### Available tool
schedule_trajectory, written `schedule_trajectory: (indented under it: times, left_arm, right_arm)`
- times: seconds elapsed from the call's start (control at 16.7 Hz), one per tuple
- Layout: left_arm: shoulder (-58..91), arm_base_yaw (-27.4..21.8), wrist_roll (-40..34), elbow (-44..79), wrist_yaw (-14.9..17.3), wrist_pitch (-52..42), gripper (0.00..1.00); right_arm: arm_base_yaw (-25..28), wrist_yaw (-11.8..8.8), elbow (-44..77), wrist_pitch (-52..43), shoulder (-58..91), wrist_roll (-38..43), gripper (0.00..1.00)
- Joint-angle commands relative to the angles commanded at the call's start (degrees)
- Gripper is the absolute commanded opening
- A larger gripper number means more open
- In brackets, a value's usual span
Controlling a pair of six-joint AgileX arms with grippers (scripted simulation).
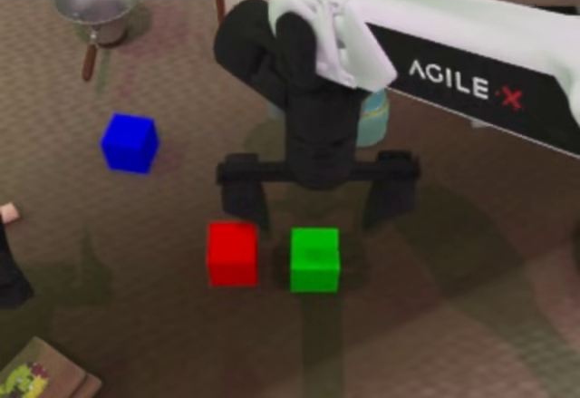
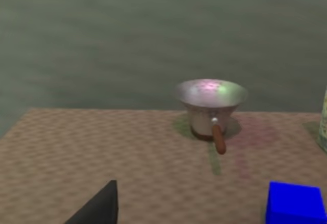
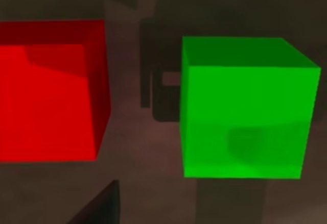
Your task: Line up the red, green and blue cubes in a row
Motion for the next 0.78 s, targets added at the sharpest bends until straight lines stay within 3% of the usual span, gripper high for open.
schedule_trajectory:
  times: [0.36, 0.78]
  left_arm:
    - [1.61, -0.55, 0.19, 1.67, 0.33, -1.59, 1.00]
    - [25.49, -5.91, 2.34, 26.09, 3.08, -21.99, 1.00]
  right_arm:
    - [-0.86, 0.54, -1.39, 0.92, -1.34, -0.82, 1.00]
    - [-8.51, 5.48, -18.12, 11.44, -23.14, -10.09, 1.00]
